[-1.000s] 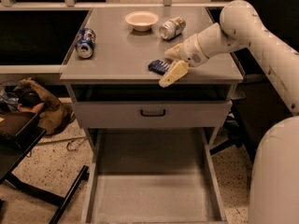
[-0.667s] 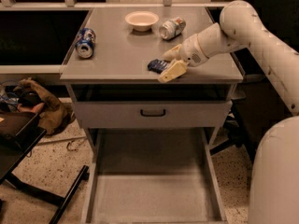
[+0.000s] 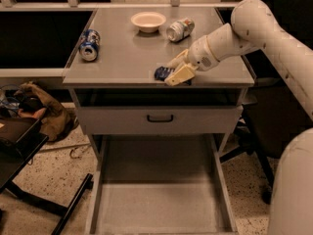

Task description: Place rxbar blueberry into middle drawer

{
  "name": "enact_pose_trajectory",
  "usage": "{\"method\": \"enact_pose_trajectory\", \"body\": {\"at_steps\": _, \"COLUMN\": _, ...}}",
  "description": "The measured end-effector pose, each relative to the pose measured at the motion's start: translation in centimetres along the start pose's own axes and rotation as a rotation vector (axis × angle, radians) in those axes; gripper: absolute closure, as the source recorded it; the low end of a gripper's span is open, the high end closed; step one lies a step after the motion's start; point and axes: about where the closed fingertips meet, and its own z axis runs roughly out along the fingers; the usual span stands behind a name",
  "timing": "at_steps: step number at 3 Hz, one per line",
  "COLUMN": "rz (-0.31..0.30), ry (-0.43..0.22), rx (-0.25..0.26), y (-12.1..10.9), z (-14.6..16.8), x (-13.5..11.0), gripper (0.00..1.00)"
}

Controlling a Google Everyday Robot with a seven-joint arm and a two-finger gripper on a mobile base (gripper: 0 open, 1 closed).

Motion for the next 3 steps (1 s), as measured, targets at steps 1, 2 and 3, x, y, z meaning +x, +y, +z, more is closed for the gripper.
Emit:
{"method": "enact_pose_trajectory", "body": {"at_steps": 1, "rz": -0.017, "ry": 0.007, "rx": 0.000, "y": 3.4, "z": -1.8, "x": -1.2, "gripper": 1.00}}
{"method": "enact_pose_trajectory", "body": {"at_steps": 2, "rz": -0.018, "ry": -0.002, "rx": -0.043, "y": 7.1, "z": -2.3, "x": -1.4, "gripper": 1.00}}
{"method": "enact_pose_trajectory", "body": {"at_steps": 3, "rz": -0.023, "ry": -0.044, "rx": -0.090, "y": 10.2, "z": -0.5, "x": 0.5, "gripper": 1.00}}
